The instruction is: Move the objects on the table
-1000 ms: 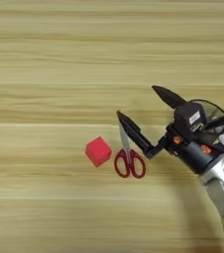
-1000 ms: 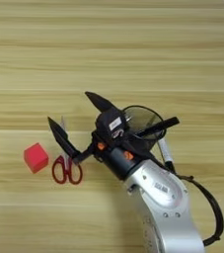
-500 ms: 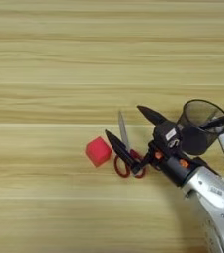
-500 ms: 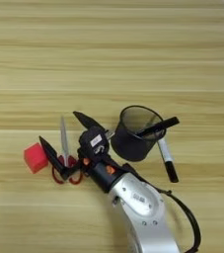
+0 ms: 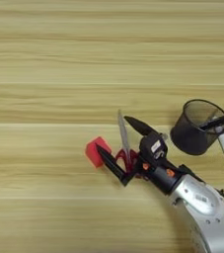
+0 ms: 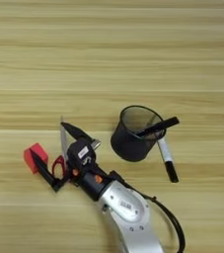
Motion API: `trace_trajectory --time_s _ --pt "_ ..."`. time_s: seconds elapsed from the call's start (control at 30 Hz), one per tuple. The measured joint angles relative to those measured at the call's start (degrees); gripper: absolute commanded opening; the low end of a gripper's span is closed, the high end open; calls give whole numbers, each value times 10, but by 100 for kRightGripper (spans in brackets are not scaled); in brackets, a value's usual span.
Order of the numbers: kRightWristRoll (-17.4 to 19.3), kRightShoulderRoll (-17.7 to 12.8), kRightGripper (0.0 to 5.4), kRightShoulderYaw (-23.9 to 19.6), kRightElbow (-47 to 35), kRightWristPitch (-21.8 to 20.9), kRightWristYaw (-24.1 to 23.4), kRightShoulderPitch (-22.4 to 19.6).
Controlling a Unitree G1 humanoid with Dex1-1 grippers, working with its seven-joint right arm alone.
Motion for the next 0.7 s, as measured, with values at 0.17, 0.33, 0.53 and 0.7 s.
trace_trajectory --time_s 0.17,0.33,0.53,0.7 --pt "-11 4 539 17 15 -7 -2 -7" --pt "-20 10 539 35 23 -7 -4 -10" --pt "-25 16 539 52 47 -7 -6 -19" --pt "-25 21 539 58 66 -8 -11 -23"
